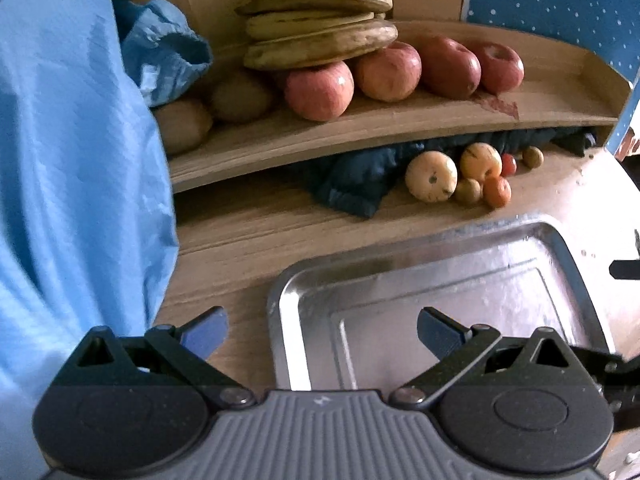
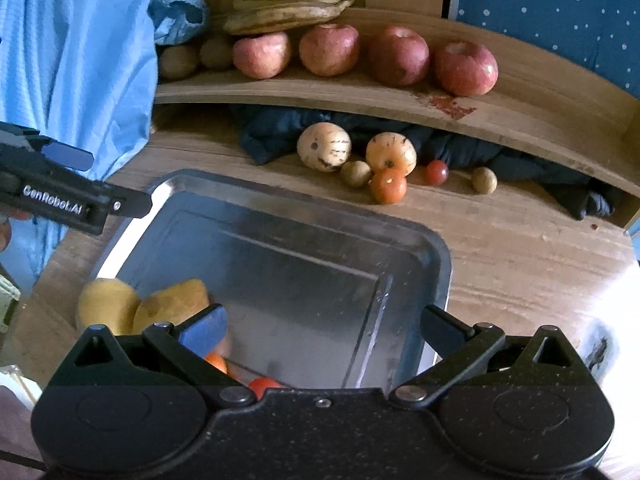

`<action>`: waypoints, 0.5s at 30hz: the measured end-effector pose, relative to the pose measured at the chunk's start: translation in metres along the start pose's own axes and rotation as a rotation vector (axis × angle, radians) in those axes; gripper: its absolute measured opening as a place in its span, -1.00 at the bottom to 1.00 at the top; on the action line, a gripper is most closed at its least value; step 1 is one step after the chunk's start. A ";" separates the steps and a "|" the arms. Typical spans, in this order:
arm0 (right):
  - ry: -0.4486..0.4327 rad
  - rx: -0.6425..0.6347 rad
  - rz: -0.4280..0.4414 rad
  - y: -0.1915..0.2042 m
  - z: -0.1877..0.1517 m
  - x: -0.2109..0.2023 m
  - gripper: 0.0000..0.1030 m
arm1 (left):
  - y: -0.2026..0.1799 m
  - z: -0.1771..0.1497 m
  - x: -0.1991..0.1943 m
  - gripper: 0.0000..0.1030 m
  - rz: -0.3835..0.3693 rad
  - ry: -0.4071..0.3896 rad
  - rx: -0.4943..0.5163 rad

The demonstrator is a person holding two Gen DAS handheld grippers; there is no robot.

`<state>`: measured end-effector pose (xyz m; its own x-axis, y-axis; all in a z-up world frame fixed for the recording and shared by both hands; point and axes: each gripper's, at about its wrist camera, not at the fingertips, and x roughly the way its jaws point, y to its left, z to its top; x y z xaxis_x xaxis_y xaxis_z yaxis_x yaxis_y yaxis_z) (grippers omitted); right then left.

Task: Organize fruits
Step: 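Move both open tools back toward the fruit under the shelf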

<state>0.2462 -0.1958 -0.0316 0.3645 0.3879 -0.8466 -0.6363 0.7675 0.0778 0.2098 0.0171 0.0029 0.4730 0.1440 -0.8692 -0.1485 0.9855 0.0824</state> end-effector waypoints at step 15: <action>0.007 0.030 -0.115 -0.012 0.026 0.019 0.99 | -0.020 0.054 0.048 0.99 -0.147 0.002 -0.039</action>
<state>0.2784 -0.1847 -0.0350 0.4291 0.2925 -0.8546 -0.5697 0.8218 -0.0048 0.2826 0.0096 -0.0136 0.4907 -0.0019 -0.8713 -0.1115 0.9916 -0.0650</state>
